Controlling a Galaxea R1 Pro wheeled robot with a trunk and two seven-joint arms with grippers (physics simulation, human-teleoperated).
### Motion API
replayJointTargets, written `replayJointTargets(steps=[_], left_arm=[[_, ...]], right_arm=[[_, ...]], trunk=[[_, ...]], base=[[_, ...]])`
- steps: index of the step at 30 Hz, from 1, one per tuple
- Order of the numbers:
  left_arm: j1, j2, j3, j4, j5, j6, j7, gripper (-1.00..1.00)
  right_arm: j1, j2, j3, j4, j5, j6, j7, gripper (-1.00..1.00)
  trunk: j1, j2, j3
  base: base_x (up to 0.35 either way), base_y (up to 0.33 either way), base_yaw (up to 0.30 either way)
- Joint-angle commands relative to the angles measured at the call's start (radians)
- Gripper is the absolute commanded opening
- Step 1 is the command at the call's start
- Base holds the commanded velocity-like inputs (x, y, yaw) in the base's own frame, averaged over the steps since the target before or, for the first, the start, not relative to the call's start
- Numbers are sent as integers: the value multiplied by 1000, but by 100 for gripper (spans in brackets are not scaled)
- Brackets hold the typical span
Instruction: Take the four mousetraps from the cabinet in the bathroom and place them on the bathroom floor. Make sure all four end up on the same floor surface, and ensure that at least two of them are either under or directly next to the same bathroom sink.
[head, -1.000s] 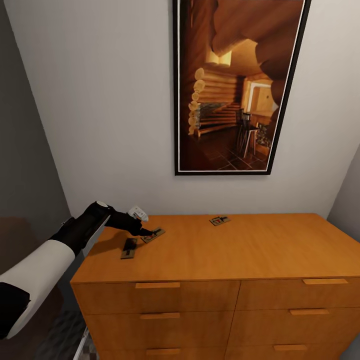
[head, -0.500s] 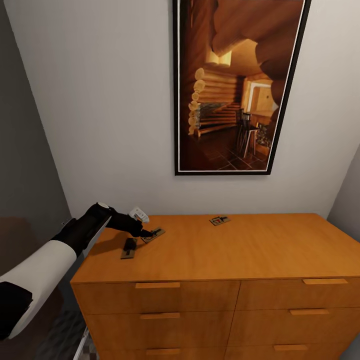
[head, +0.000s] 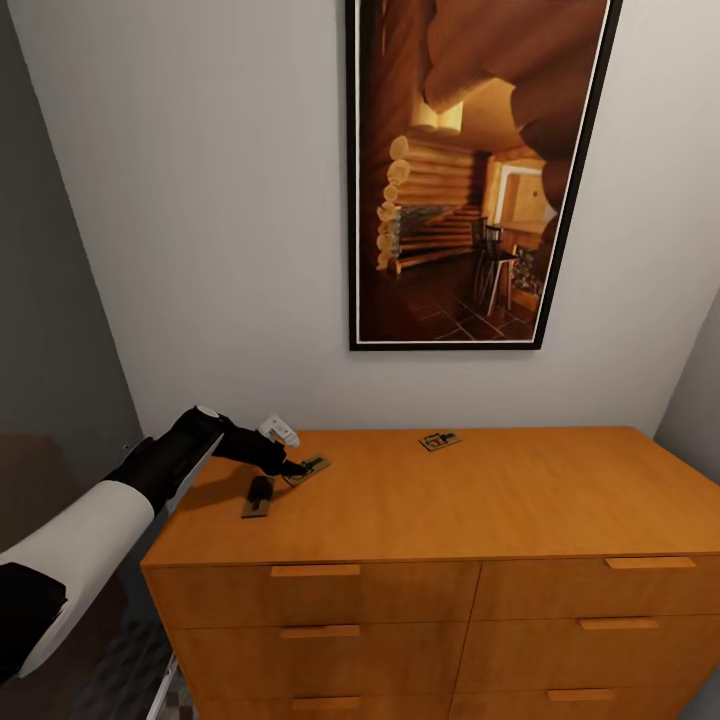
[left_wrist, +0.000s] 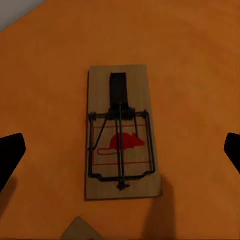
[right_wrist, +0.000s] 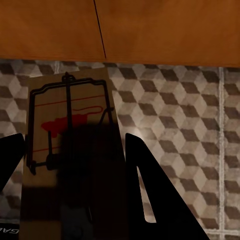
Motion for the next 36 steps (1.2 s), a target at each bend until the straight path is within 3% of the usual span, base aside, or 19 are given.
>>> replayJointTargets(steps=[1, 15, 30, 36], left_arm=[[-1, 1, -2, 2, -1, 6, -2, 100], [-1, 1, -2, 55, 0, -67, -2, 100], [-1, -1, -2, 61, 0, -72, -2, 100], [0, -14, -2, 63, -1, -72, -2, 100]], right_arm=[[-1, 0, 1, 1, 3, -3, 3, -100], [-1, 0, 1, 0, 3, -3, 6, -100], [-1, 0, 1, 0, 3, -3, 4, -100], [-1, 0, 1, 0, 3, -3, 4, -100]], trunk=[[0, -1, -1], [0, -1, -1], [0, -1, -1], [0, -1, -1]], base=[[0, 0, 0], [0, 0, 0], [0, 0, 0], [0, 0, 0]])
